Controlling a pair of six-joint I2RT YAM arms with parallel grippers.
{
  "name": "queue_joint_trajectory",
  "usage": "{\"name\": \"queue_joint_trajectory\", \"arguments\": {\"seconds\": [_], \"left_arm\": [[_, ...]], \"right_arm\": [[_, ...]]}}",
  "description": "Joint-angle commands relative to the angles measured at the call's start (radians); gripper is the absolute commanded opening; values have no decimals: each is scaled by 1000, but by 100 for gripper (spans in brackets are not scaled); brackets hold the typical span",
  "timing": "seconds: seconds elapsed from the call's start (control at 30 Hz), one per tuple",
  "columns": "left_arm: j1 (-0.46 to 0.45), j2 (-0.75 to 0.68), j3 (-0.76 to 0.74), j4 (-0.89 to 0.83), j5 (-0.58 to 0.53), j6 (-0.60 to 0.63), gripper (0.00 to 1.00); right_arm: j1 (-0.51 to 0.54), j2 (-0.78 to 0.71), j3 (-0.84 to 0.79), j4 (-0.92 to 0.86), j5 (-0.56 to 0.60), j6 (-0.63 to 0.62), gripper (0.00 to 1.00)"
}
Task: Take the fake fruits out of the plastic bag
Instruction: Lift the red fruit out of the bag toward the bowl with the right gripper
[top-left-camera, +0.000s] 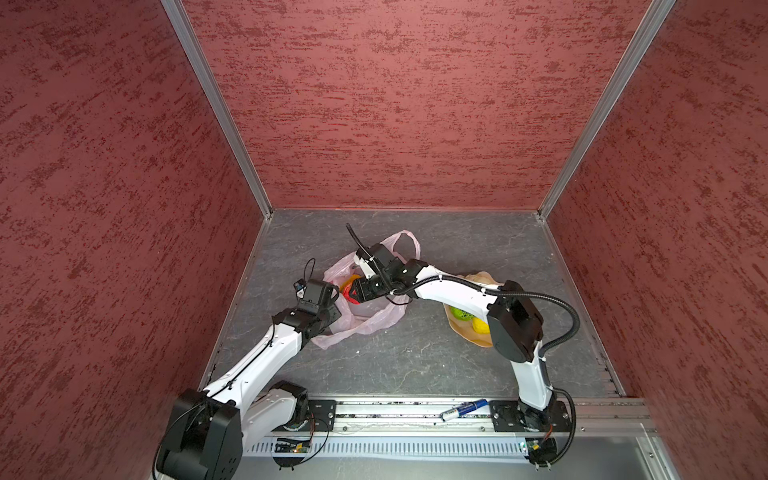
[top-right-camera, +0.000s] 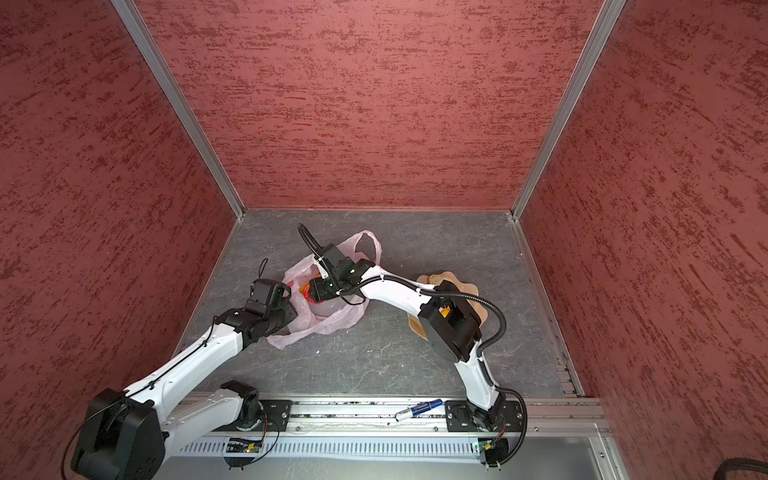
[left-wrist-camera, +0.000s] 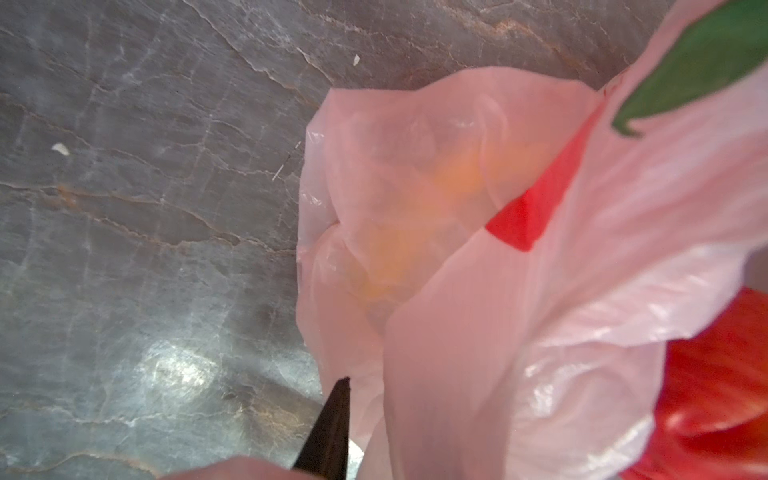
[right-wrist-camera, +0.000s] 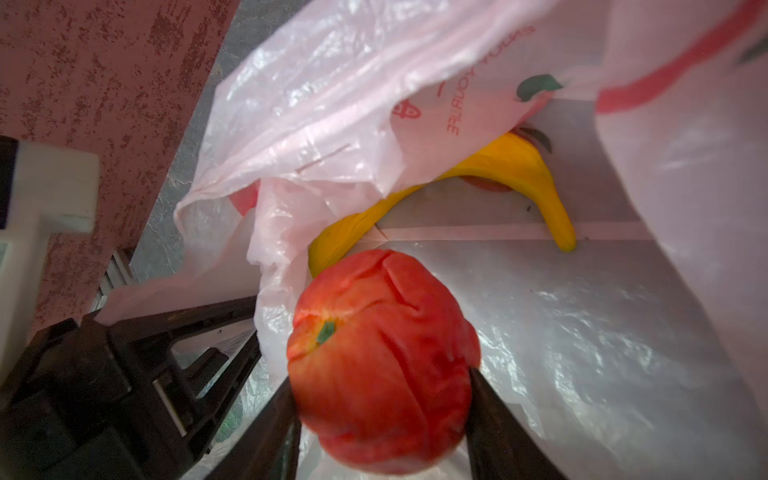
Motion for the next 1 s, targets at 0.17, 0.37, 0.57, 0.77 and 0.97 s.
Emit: {"name": "queue_joint_trajectory", "arguments": {"seconds": [0.17, 0.37, 0.57, 0.77, 0.97], "left_arm": [[9, -7, 18, 11, -10, 17, 27], [9, 6, 20, 19, -9, 22, 27], [9, 19, 26, 32, 0, 24, 27], [10, 30, 38, 32, 7, 37, 28], [10, 32, 70, 6, 7, 43, 28]], "right_arm": [[3, -137, -21, -31, 54, -4, 44], [2, -202, -5, -38, 57, 10, 43], [-14, -294, -3, -121, 134, -12, 43], [-76, -447, -77, -214, 240, -10, 43], [-185, -632, -218, -269, 315, 25, 44]]}}
